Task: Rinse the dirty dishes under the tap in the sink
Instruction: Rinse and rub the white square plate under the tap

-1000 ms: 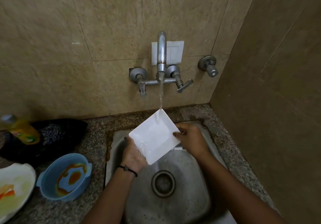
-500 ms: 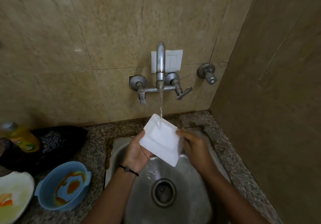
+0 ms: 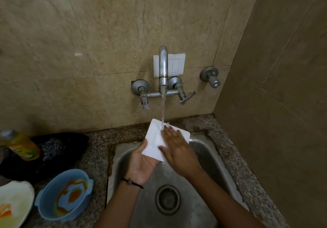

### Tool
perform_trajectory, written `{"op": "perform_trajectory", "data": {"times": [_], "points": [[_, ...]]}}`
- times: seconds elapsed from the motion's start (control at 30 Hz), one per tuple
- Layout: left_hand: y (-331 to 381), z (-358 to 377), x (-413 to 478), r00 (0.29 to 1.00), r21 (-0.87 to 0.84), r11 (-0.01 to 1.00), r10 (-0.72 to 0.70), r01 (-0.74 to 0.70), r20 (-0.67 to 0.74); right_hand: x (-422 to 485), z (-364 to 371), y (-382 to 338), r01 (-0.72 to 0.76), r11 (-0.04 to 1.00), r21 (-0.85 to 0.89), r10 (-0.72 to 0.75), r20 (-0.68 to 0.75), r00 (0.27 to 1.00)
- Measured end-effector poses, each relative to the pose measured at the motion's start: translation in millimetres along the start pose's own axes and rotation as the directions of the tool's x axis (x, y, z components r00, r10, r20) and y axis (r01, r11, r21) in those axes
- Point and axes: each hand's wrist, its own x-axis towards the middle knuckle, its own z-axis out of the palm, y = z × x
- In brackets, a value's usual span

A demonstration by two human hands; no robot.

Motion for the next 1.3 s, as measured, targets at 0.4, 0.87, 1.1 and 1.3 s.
{"op": "perform_trajectory", "data": {"times": [0.4, 0.87, 1.1, 1.3], "points": [[-15.1, 4.9, -10.0, 1.000, 0.121, 0.992, 0.021, -0.020, 0.000, 19.4, 4.5, -0.5, -0.188, 0.974, 0.125, 0.204, -0.132, 0.970], [-6.8, 6.8, -17.1, 0.989, 0.255, 0.956, 0.144, -0.148, 0.035, 20.8, 3.0, -2.1, 0.056, 0.998, 0.040, -0.046, -0.217, 0.975], [-11.3, -3.7, -29.1, 0.983, 0.330, 0.926, 0.159, -0.182, 0.097, 23.0, -3.3, 12.9, -0.497, 0.511, 0.701, 0.572, 0.155, 0.805], [13.7, -16.4, -31.2, 0.996, 0.544, 0.839, -0.038, -0.014, 0.083, 41.0, -41.8, 14.5, -0.352, 0.783, 0.512, 0.202, 0.326, 0.924]]}}
